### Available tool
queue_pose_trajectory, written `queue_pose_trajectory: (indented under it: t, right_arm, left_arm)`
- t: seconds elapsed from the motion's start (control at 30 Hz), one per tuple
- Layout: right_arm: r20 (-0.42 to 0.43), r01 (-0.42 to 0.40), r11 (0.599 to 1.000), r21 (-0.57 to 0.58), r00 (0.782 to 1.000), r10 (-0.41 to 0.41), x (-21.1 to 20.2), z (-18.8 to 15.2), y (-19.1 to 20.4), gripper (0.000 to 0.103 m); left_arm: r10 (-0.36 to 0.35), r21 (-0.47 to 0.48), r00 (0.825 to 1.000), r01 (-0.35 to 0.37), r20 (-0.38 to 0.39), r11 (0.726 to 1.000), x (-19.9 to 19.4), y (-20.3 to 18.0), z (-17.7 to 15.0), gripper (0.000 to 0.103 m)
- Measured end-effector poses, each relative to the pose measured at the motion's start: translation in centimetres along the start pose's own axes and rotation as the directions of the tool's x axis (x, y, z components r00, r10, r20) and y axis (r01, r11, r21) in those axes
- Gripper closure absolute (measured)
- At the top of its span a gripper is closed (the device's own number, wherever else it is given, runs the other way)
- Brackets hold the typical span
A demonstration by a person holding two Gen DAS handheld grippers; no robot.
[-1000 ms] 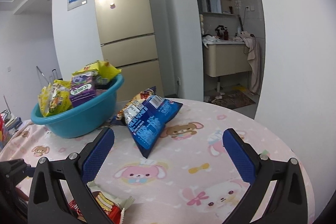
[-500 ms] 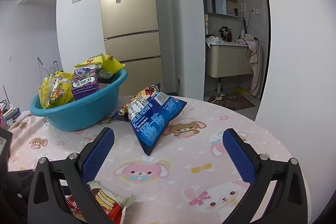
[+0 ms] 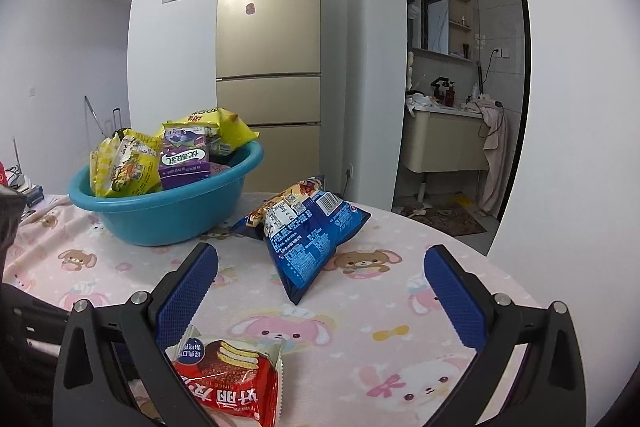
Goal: Organize snacks
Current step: 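Move both open tools toward the red wafer pack on the tablecloth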
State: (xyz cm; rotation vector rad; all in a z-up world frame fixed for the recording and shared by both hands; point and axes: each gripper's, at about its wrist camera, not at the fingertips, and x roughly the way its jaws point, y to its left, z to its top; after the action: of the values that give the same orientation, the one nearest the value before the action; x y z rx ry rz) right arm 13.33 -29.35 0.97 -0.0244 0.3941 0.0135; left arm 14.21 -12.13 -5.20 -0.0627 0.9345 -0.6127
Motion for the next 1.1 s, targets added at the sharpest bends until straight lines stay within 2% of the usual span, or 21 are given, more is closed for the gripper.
queue_pose_trajectory:
  t: [0.17,0.27,0.37,0.47,0.6,0.73,0.83,0.9,1.1]
  right_arm:
    - [-0.014,-0.001,0.999,0.036,1.000,0.002,0.4,-0.1,-0.7,0.000]
    - [-0.019,0.000,0.999,0.041,1.000,0.001,0.5,-0.1,-0.8,0.000]
    - [-0.004,-0.005,1.000,0.026,1.000,0.005,0.1,-0.1,-0.5,0.000]
    - [0.010,-0.032,0.999,0.006,0.999,0.032,-0.1,-0.1,0.0,0.000]
    - [0.026,-0.086,0.996,-0.021,0.996,0.087,-0.5,0.0,0.6,0.000]
    - [0.031,-0.155,0.988,-0.024,0.987,0.155,-1.1,0.2,0.5,0.000]
    - [0.014,-0.208,0.978,-0.029,0.978,0.209,-1.2,0.2,0.7,0.000]
    - [-0.006,-0.235,0.971,-0.045,0.972,0.235,-0.9,0.1,1.2,0.000]
    - [-0.120,-0.222,0.972,-0.079,0.970,0.212,1.2,-0.8,2.6,0.000]
  left_arm:
    - [0.042,-0.027,0.996,-0.040,0.076,0.999,-1.8,1.0,0.4,0.089]
    - [0.044,-0.040,0.993,-0.040,0.109,0.998,-2.5,1.2,0.4,0.093]
    - [0.078,-0.021,0.987,-0.076,0.137,0.997,-2.9,1.4,0.4,0.096]
    - [0.149,0.005,0.975,-0.152,0.166,0.988,-2.8,1.1,0.3,0.095]
    - [0.138,-0.020,0.974,-0.137,0.181,0.990,-2.7,1.8,0.4,0.095]
    - [0.120,-0.025,0.980,-0.117,0.159,0.993,-2.3,2.0,0.4,0.095]
    - [0.188,-0.042,0.975,-0.184,0.115,0.982,-1.2,2.2,0.5,0.095]
    - [0.194,-0.048,0.975,-0.190,0.106,0.981,-1.0,2.4,0.5,0.095]
    - [0.202,-0.038,0.973,-0.199,0.115,0.979,-1.2,2.3,0.3,0.095]
